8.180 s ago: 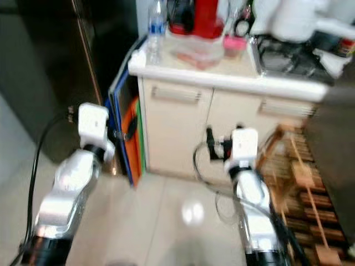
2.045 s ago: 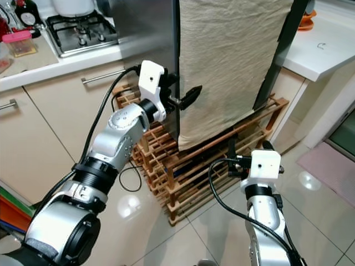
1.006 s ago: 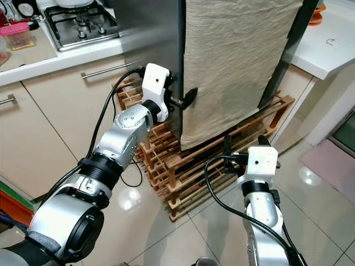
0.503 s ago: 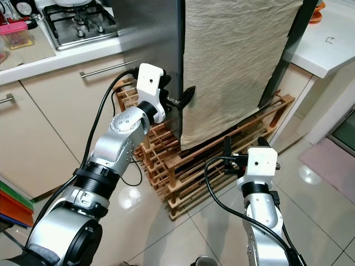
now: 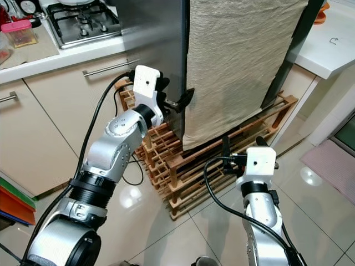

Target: Restocking fridge

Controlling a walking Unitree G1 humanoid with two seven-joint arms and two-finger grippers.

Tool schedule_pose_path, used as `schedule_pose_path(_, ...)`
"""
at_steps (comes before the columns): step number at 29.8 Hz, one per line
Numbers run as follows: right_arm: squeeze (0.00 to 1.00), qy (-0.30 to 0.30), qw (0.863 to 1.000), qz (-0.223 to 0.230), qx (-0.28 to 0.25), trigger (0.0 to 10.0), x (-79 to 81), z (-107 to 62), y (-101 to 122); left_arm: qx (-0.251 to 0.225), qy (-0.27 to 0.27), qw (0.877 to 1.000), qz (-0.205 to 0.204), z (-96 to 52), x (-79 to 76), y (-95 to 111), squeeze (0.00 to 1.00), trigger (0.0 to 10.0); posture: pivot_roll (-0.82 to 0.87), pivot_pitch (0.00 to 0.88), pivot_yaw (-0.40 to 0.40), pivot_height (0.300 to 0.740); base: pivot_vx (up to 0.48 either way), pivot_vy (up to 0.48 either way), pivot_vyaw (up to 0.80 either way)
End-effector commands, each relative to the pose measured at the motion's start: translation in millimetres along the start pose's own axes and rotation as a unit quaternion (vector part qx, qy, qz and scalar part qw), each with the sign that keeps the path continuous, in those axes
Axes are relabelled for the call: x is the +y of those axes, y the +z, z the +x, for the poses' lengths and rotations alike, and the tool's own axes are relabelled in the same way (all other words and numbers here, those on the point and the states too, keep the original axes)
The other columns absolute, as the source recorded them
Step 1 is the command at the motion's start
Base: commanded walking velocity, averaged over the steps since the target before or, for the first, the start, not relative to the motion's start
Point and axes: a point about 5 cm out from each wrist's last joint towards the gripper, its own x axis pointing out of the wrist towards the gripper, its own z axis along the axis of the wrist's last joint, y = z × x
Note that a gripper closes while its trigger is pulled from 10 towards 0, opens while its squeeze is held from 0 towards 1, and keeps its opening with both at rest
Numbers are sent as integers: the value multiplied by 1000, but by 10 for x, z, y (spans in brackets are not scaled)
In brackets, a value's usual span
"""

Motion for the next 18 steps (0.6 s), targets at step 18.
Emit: schedule_pose_path(18,0,1,1000,3,-2,10000,7,50,-10,17,-24,1000,-2,40,-162,-138,0,10000,-157,21,50,740,0,0,0)
